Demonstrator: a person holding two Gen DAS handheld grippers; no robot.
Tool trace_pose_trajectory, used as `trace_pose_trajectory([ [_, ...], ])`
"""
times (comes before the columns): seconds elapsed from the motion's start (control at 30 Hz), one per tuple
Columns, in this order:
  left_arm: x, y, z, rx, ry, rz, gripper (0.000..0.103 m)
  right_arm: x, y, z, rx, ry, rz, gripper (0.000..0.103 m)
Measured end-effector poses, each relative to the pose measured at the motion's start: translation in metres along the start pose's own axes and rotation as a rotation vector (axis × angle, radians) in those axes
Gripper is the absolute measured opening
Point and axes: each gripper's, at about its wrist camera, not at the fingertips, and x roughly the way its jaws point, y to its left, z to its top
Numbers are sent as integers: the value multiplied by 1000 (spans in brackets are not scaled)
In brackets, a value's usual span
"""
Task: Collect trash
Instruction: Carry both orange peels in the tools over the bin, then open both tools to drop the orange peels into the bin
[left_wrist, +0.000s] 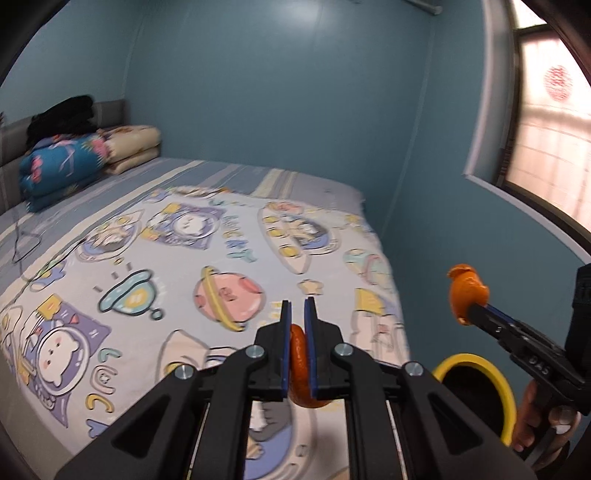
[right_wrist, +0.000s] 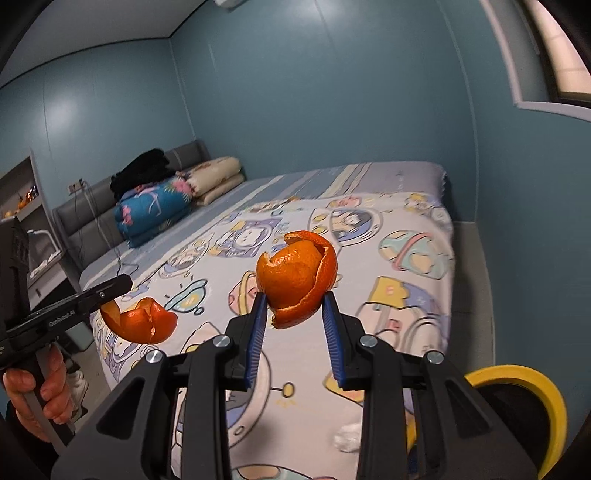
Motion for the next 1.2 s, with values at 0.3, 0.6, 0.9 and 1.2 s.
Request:
trace_pose_trajectory([
  [0.3, -21, -83, -2, 111, -19, -127, 6, -56, -53, -8, 54, -67, -88, 29],
  [0.6, -25, -152, -10, 203, -18, -215, 6, -96, -105, -26, 125, -97, -171, 29],
  [0.9, -19, -208, -19, 267, 0, -289, 6, -121, -137, -47, 184, -112, -240, 29],
  [1.2, 5, -249, -43, 299, 64, -358, 6, -127, -167, -70, 234, -80, -295, 27],
])
